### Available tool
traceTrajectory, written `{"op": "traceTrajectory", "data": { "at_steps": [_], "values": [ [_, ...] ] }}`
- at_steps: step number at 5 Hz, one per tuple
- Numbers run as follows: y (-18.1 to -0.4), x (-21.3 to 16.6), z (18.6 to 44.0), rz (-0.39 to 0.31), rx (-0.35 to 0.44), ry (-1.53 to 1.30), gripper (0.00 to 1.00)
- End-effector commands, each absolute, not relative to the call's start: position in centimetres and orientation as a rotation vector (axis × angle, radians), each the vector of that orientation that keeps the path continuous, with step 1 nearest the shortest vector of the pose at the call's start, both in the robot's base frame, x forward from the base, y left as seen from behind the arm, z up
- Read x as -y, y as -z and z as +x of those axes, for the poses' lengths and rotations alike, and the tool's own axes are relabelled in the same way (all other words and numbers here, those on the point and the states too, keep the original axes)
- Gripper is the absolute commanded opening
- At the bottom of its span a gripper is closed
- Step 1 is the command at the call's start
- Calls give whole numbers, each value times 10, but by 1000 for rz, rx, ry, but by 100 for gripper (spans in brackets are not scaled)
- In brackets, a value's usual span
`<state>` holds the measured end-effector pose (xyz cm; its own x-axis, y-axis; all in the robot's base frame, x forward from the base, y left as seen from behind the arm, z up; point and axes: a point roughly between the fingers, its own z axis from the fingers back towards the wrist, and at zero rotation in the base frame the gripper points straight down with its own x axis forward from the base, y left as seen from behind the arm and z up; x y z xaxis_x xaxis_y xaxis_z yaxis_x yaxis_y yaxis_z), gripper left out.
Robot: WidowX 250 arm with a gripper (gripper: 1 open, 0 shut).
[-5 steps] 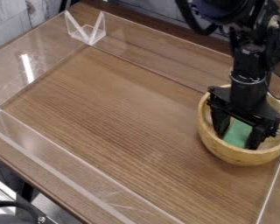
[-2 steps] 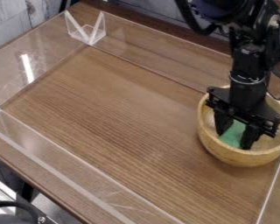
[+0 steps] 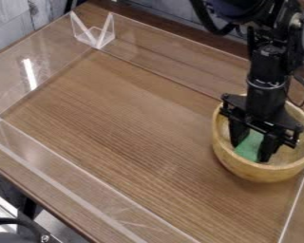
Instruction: Remove the green block from inside the brown bowl and put it on the table
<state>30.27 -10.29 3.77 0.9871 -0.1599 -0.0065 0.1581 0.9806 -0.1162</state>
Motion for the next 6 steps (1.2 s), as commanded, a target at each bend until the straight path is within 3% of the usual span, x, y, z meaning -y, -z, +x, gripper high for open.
{"op": "traceTrajectory", "data": {
  "at_steps": [1,6],
  "values": [
    [-72,103,317,-138,87,154,0],
    [-105,95,323,-143,123,120,0]
  ]
}}
